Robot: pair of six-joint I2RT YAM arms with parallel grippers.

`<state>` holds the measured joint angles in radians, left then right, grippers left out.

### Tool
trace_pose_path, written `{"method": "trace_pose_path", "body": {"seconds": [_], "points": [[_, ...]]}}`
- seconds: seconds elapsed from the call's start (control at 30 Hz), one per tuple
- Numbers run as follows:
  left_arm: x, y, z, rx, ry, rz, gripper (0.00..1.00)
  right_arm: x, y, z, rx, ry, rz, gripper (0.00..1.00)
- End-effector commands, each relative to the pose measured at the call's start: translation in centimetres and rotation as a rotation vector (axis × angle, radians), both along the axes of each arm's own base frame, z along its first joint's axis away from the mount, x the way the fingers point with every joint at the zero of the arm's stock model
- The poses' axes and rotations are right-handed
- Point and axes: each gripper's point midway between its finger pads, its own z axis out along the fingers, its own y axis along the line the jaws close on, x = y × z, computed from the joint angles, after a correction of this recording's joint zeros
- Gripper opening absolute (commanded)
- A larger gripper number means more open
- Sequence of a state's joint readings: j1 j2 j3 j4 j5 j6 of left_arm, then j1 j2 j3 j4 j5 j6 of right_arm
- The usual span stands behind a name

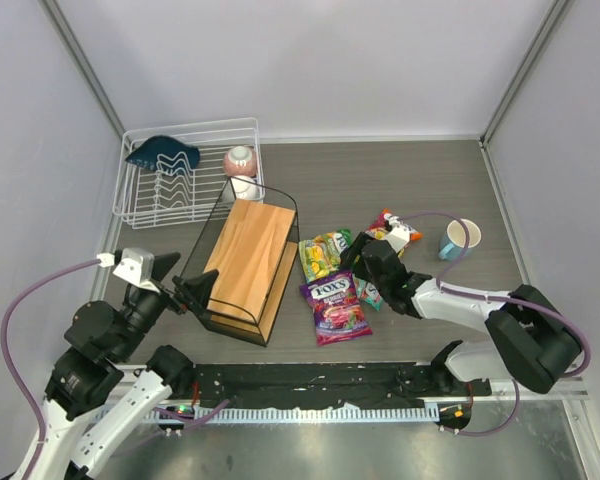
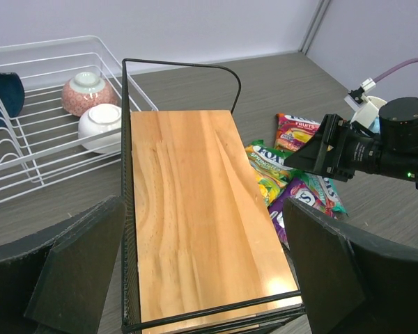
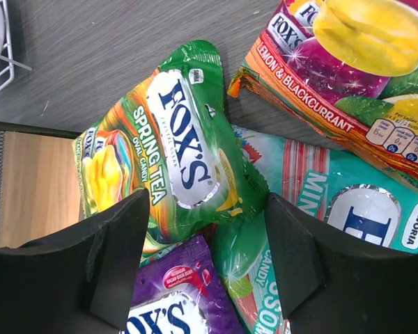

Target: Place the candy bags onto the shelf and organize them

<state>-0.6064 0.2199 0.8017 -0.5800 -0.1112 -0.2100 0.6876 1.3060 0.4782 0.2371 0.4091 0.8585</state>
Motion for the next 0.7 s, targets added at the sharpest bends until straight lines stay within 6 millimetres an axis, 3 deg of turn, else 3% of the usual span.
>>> {"method": "trace_pose_path", "body": {"seconds": [0.0,0.3,0.5,0.67], "points": [[-0.18,0.06,0.82,-0.025,-0.025,-0.002,1.0,1.27,0.72,0.81,0.068,-0.041,-0.025,0.72],[-0.34,0.11,0.8,-0.02,-0.02,-0.005,1.0,1.63,1.29,0.11,0.104,-0.052,-0.007,0.71],[-0.68,0.46,0.91,-0.027,-0.025,0.001,1.0,1.6,1.17,-0.02,0.115,-0.061,-0.01,0.47],[-0.79,0.59,0.74,-0.028,-0.021,0.004,1.0,1.62,0.85,0.83,0.11,-0.091,-0.011,0.34]]}}
